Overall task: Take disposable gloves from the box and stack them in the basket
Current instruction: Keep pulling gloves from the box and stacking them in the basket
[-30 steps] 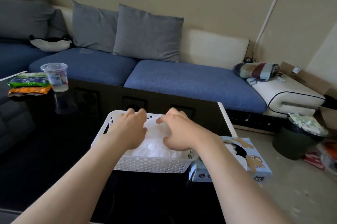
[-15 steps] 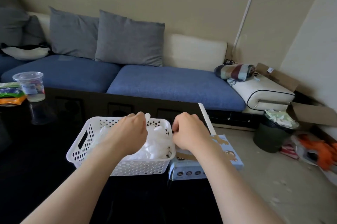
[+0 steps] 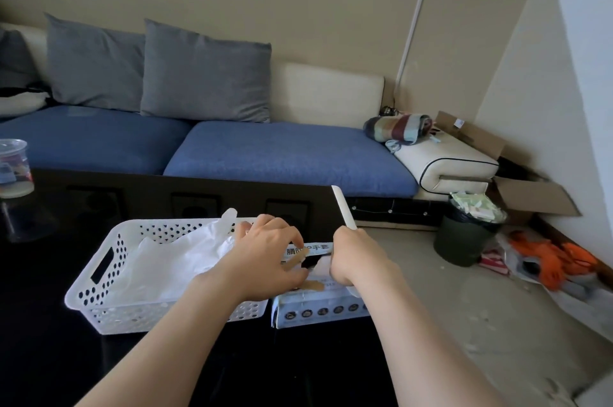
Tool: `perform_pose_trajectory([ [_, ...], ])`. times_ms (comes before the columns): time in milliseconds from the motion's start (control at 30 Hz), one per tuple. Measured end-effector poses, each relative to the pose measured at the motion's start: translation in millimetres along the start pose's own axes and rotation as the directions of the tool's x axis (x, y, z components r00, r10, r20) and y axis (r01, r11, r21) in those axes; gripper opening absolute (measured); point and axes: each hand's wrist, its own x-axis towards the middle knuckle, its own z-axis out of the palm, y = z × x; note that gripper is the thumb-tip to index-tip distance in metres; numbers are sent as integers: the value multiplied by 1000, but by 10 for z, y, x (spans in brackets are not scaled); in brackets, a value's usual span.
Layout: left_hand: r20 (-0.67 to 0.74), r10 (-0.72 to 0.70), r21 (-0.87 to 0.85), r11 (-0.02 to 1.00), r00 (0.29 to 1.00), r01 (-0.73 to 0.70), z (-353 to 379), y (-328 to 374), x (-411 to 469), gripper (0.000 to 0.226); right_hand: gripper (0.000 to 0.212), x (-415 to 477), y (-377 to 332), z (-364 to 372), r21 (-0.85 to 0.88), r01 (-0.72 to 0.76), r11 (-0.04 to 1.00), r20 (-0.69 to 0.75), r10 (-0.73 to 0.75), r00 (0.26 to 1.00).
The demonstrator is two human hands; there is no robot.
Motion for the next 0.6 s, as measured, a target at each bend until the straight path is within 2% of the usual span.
perform_pose_trajectory([
  [100, 57, -7, 45, 999, 998, 4, 40, 74, 31, 56, 21, 43, 60, 16, 27, 12, 1000, -72, -10, 997],
  [233, 157, -38, 98, 995, 987, 22, 107, 134, 61, 71, 22, 73, 159, 18, 61, 42, 997, -75, -37, 996],
  [333, 196, -60, 139, 990, 979, 32, 155, 129, 77, 71, 25, 103, 213, 30, 178, 125, 976, -86, -112, 990],
  [433, 237, -85, 150, 987, 968, 49, 182, 105, 98, 59, 29, 120, 212, 44, 283, 202, 938, -140, -168, 976],
  [500, 260, -86, 153, 987, 962, 47, 189, 92, 114, 56, 28, 160, 224, 66, 277, 247, 928, -215, -191, 958],
  [600, 264, -87, 149, 988, 961, 49, 188, 90, 131, 57, 24, 229, 265, 96, 167, 302, 939, -349, -230, 909],
])
